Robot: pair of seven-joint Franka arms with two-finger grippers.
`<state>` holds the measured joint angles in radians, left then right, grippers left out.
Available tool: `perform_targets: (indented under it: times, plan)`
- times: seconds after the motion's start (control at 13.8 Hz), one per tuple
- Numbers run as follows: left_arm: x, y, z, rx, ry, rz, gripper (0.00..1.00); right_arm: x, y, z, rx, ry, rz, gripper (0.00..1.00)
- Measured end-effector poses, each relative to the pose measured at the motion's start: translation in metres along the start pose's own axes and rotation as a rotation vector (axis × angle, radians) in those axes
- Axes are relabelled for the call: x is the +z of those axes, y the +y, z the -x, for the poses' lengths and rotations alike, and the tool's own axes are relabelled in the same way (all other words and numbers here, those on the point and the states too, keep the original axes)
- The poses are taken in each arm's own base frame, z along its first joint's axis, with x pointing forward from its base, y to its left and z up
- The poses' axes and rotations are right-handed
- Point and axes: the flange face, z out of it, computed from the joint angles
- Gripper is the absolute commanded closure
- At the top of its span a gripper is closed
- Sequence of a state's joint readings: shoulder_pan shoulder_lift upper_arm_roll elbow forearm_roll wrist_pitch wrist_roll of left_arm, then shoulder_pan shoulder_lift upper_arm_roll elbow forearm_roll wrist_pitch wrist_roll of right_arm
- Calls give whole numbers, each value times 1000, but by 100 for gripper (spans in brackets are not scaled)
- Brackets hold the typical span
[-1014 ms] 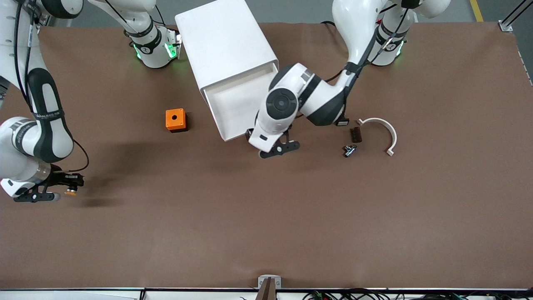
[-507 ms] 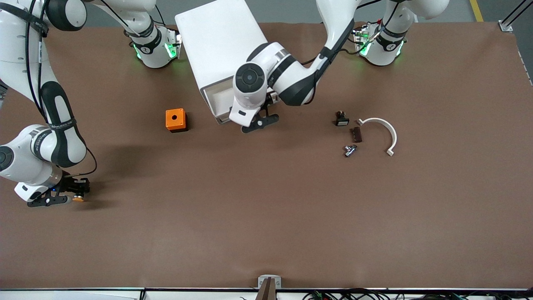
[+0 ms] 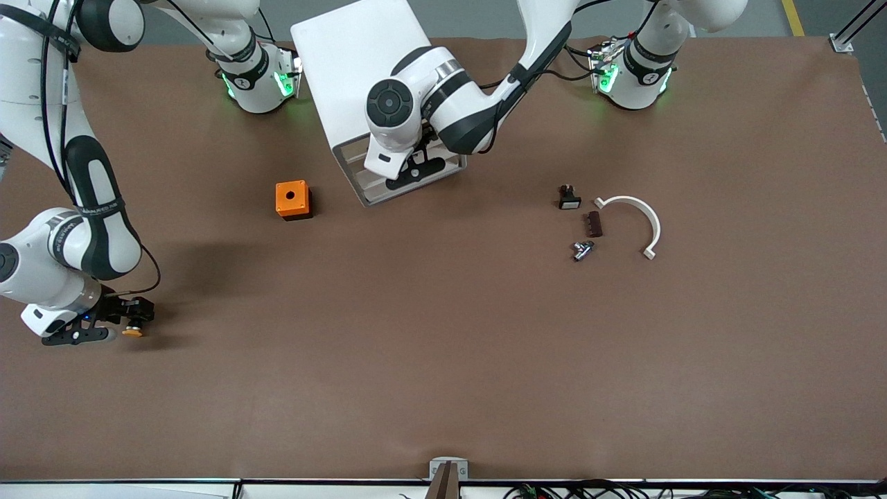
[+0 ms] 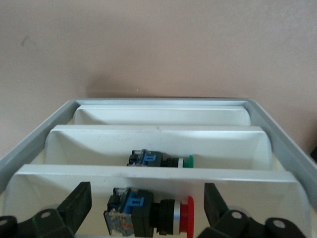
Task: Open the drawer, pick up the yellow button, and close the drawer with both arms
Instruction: 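Push the drawer shut with the left gripper while the right gripper lowers, then open the right gripper to set the button on the table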
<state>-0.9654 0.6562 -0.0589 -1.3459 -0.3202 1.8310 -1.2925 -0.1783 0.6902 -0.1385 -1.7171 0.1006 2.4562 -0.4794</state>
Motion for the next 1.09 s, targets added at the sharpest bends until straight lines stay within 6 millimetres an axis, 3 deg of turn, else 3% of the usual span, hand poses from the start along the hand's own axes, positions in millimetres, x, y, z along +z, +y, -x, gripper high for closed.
perform_targets:
  times: [0.22, 0.36, 0.58, 0.65, 0.72, 0.87, 1.09]
  plan:
    - [-7, -2, -13, -51, 3, 11, 0, -22, -4, -4, 37, -61, -55, 0]
    - [-28, -12, -60, -126, 20, 42, 0, -58, -13, -3, 94, -127, -100, 0]
    - [-92, -55, -171, -265, 95, 117, 0, -132, -34, 4, 180, -202, -145, 0]
    - [-117, -74, -200, -295, 147, 135, 0, -157, -41, 7, 198, -213, -153, 0]
    - [-144, -93, -221, -312, 201, 150, 0, -180, -48, 10, 209, -217, -158, 0]
    - [-190, -126, -243, -305, 289, 170, 0, -220, -68, 13, 237, -215, -158, 0]
    - [-244, -179, -270, -286, 340, 185, 0, -270, -119, 10, 255, -236, -153, 0]
